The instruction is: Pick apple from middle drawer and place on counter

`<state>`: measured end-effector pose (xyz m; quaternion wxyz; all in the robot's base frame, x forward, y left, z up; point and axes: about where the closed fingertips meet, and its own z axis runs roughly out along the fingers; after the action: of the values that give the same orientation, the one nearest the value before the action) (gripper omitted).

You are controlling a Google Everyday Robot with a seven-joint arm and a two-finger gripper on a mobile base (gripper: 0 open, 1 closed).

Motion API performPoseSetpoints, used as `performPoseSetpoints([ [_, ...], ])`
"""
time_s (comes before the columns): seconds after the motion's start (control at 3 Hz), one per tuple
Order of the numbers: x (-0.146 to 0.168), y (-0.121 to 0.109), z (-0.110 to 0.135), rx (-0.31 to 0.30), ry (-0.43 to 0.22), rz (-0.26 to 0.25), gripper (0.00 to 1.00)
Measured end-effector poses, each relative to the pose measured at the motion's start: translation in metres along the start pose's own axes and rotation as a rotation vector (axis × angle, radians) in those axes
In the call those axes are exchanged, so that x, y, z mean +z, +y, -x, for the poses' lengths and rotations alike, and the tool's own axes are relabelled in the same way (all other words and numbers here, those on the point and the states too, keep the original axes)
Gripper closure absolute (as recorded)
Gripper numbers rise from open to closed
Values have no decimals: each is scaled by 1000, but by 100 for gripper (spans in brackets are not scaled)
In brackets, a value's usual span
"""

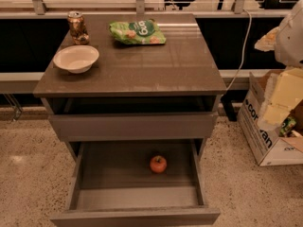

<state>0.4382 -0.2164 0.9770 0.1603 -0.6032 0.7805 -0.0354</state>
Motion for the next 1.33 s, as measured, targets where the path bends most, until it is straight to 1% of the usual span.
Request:
performPoseSetpoints([
  [0.33,1,-1,0,1,-4,7,0],
  [0.67,4,-3,2,4,-17,32,0],
  [1.0,15,22,22,36,-104,57,0],
  [1.33,69,71,46,62,-259,122,0],
])
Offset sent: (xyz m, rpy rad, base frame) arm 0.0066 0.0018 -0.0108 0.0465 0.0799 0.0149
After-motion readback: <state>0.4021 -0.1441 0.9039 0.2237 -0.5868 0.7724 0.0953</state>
